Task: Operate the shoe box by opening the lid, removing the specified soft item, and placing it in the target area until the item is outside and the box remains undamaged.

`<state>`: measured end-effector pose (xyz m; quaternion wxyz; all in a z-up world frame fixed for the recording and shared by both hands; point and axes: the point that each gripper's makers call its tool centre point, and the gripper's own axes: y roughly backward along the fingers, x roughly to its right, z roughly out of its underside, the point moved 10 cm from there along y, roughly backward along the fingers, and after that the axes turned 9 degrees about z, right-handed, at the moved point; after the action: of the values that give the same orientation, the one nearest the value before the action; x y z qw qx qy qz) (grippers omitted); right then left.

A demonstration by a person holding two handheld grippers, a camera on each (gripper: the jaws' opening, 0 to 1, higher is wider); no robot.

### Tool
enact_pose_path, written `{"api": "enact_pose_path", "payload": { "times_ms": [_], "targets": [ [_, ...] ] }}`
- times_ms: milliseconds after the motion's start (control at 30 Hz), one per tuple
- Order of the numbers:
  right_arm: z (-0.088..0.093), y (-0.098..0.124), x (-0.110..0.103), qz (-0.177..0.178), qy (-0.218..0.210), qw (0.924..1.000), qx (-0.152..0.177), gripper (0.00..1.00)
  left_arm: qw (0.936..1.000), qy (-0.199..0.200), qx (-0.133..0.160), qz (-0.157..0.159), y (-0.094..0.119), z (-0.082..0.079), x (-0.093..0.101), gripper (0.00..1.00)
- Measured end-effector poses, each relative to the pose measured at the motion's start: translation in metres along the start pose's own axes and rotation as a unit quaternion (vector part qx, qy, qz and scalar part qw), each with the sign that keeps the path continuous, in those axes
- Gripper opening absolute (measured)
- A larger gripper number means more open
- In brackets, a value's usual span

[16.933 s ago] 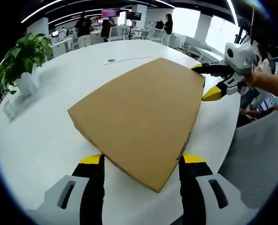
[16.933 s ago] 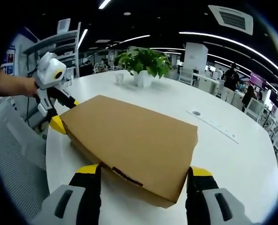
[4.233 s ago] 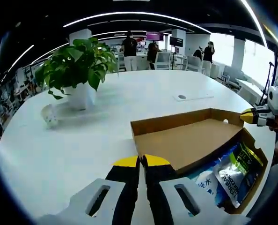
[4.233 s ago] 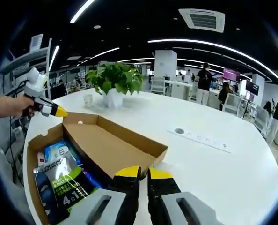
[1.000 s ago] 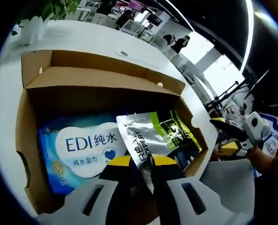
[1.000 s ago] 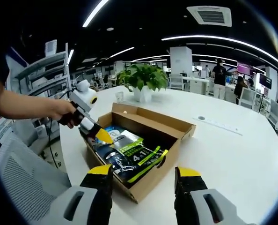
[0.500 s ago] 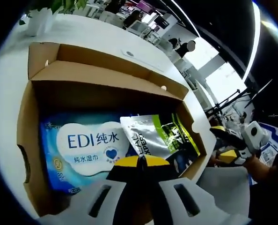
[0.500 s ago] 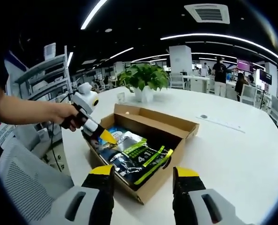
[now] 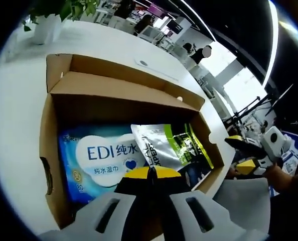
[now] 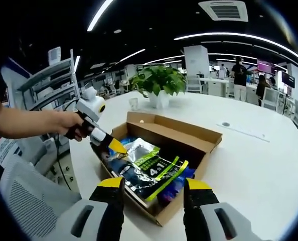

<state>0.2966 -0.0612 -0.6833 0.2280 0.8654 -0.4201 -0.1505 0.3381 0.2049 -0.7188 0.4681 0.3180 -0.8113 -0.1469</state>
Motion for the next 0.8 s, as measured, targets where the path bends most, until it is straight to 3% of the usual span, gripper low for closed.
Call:
{"api": "enact_pose_path", "payload": {
  "times_ms": [500,800],
  "targets": [
    [-0.008,-0.023,-0.007,0.007,-0.04,0.9987,-0.029,0.4,0.9994,-0.026,0.01,-0.018,0.011,-0.007,-0.003,0.0],
    [-0.006,-0.038,-0.014,0.001,-0.045,0.9966,-0.07,0.36,0.9989,-0.036,0.016,-0.025,0.02,-0.008,-0.005,0.0]
  ]
}}
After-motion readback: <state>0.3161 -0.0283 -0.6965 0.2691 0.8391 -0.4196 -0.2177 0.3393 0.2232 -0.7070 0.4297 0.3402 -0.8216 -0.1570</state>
